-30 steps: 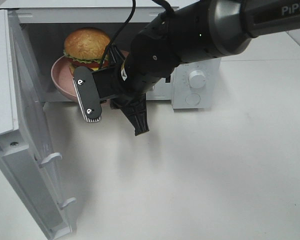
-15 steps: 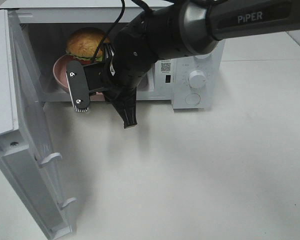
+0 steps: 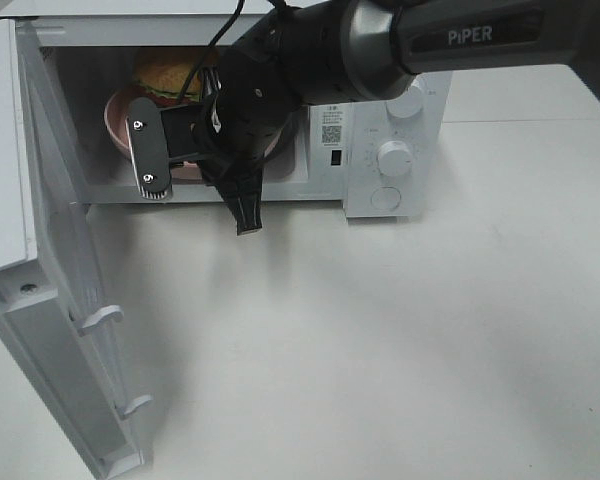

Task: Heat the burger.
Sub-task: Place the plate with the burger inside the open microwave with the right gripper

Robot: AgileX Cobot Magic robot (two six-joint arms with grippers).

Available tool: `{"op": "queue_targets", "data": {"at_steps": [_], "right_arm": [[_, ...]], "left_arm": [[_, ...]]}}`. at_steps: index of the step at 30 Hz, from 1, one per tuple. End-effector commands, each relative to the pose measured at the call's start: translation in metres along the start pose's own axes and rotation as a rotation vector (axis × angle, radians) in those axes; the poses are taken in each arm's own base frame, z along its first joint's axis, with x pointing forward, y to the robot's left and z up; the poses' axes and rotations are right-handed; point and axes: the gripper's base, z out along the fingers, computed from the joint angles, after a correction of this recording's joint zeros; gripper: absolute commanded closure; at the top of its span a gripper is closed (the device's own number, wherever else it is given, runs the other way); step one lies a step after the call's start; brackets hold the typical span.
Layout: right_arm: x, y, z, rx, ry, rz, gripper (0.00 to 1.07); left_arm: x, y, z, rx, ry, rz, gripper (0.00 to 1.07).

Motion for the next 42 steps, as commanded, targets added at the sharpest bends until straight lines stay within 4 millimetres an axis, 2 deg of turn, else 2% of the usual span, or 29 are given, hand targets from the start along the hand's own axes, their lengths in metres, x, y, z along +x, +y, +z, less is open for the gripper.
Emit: {"op": "queue_targets", "data": {"at_steps": [1,13,19,36,42], "right_arm": [[-0.001,-0.017,-0.006,0.089,-0.028,-0.004,1.07],[0.004,-0.021,0.007,0.104,-0.016,0.026,1.07],[0.013,-0.026,0.010,0.131,-0.009,0.020,1.06],[0.012,-0.040,0.035,0.167,-0.009,0.061,1.05],[0.013,-0.038,0.039,0.160,-0.005,0.060,1.03]], "left_arm": [[0.001,0.000,-0.002,0.002,-0.029,-0.002,0.09],[0.001,0.000,-0.002,0.002,-0.029,-0.002,0.09],[0.001,0.000,-0.002,0.002,-0.029,-0.002,0.09],[0.001,0.000,-0.002,0.001,-0.029,-0.001,0.09],[0.001,0.000,-0.002,0.001,-0.029,-0.001,0.09]]}}
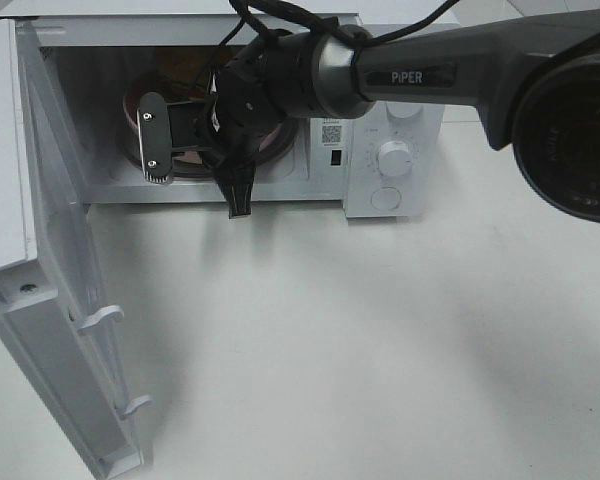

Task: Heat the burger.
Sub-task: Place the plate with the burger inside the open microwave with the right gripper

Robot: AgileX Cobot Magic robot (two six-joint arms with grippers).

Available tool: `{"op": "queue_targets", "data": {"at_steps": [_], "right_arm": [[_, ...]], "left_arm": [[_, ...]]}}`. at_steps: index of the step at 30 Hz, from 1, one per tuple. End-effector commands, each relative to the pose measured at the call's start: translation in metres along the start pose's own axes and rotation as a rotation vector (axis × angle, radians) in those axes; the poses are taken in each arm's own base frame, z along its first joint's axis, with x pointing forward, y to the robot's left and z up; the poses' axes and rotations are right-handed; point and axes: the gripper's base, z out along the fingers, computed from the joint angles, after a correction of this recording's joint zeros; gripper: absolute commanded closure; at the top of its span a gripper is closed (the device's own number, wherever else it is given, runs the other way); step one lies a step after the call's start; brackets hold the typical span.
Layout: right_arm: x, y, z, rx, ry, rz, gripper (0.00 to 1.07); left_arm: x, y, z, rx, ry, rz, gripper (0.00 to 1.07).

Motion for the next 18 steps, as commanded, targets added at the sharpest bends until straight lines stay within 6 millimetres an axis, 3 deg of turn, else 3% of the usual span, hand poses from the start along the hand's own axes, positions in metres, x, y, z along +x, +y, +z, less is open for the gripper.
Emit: {"op": "queue_targets", "data": {"at_steps": [1,5,18], "right_arm": [[-0.0010,-0.0148,-0.0061,0.080,-0.033,-0.010,1.03],[-0.0013,-0.0139,-0.0053,0.076,-0.037,-0.001,1.02],[0.0029,-0.0056,-0.0045,-0.004,0.008,0.046,0.69]], "left_arm": [[0.0010,-0.0002,-0.0024,0.001,-0.029,-0.001,0.09],[0.0010,-0.0002,-0.0024,0.001,-0.029,-0.001,0.09],[0.0010,-0.0002,-0.0024,0.001,-0.029,-0.001,0.09]]}}
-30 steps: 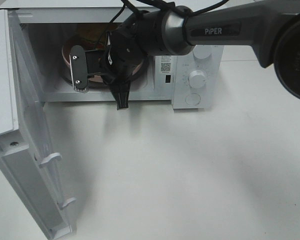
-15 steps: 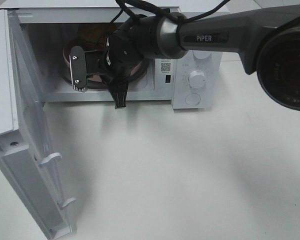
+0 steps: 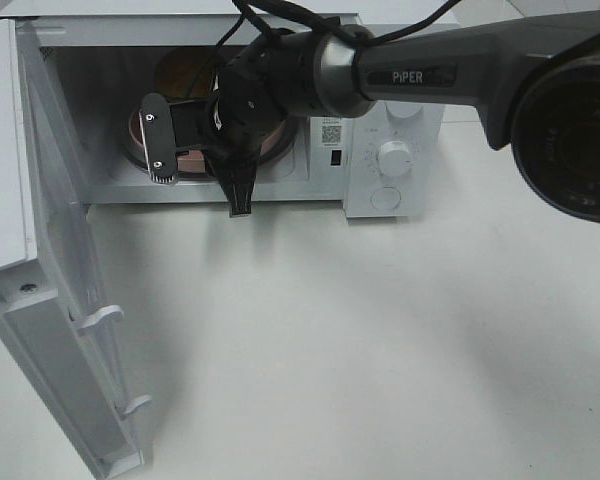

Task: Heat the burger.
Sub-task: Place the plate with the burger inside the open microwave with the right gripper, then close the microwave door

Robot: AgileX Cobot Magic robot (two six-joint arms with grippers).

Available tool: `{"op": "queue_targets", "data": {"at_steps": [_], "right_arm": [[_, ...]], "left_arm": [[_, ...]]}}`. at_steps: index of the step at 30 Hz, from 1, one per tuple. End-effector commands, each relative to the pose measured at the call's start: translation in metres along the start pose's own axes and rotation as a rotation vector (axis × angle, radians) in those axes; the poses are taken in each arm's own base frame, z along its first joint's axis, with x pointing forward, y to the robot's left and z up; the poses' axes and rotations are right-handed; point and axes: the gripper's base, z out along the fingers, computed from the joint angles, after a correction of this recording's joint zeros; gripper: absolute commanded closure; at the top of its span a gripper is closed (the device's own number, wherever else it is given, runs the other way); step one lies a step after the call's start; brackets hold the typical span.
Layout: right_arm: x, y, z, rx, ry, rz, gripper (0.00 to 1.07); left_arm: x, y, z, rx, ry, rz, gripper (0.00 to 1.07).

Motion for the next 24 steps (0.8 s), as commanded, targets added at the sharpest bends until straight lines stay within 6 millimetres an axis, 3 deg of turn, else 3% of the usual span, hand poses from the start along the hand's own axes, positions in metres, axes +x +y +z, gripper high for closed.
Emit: {"op": "queue_targets", "data": {"at_steps": [1,15,24], "right_arm": [[0.000,-0.005,-0.008,0.006,0.001,0.030,0.67],[0.005,0.001,-0.024,-0.016,0.005,0.026,0.59],[0.005,-0.001,-0.043,0.020,-0.032,0.022,0.33]], "left_arm": [[0.001,0.000,-0.002,0.001,-0.029,-0.001,0.09],[0.001,0.000,-0.002,0.001,-0.029,-0.001,0.09],[0.001,0.000,-0.002,0.001,-0.029,-0.001,0.09]]}}
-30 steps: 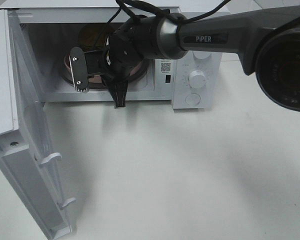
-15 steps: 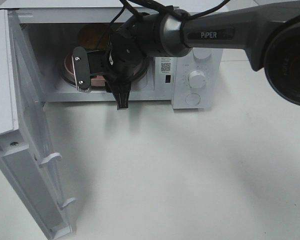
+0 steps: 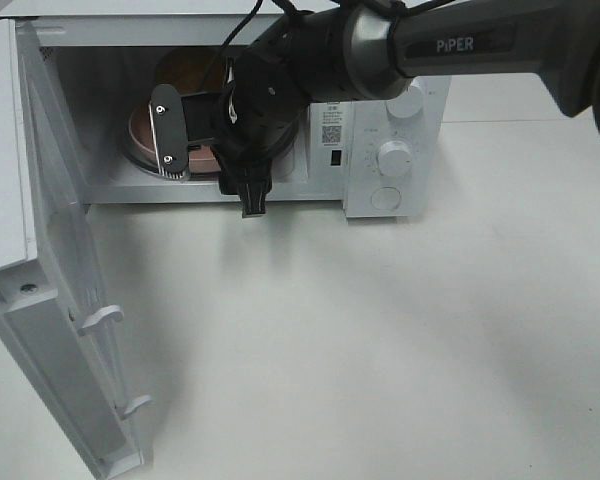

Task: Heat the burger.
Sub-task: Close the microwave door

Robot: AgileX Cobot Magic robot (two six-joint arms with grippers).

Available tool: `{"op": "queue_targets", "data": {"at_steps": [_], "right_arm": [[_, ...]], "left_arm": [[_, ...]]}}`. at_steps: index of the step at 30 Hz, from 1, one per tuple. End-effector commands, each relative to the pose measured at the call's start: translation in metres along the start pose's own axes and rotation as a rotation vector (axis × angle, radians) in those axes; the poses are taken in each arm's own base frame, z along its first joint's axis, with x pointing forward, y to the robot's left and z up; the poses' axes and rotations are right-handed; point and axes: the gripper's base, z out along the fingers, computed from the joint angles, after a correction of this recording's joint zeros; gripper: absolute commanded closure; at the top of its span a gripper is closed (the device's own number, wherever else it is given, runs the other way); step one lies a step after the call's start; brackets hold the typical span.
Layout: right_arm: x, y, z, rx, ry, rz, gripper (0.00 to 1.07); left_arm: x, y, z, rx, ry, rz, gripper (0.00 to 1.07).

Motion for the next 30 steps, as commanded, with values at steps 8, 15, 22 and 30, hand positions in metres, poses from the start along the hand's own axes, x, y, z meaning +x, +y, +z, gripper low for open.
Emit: {"op": "queue_targets", "data": {"at_steps": [8,15,22,30], "right_arm": [[0.003,0.002,-0.026,0.035,-0.039,0.014,0.28],[0.008,0.010,-0.037,0.018,-0.036,0.021,0.30],[0.015,0.017,-0.059,0.007,-0.032,0.087,0.31],[0.022,0.023,-0.082,0.004,-0.030,0.231,0.31]], "left_arm": [[0.001,0.000,-0.002,0.001,-0.029,-0.001,0.09],[0.001,0.000,-0.002,0.001,-0.029,-0.001,0.09],[0.001,0.000,-0.002,0.001,-0.029,-0.001,0.09],[0.001,0.000,-0.002,0.001,-0.029,-0.001,0.09]]}}
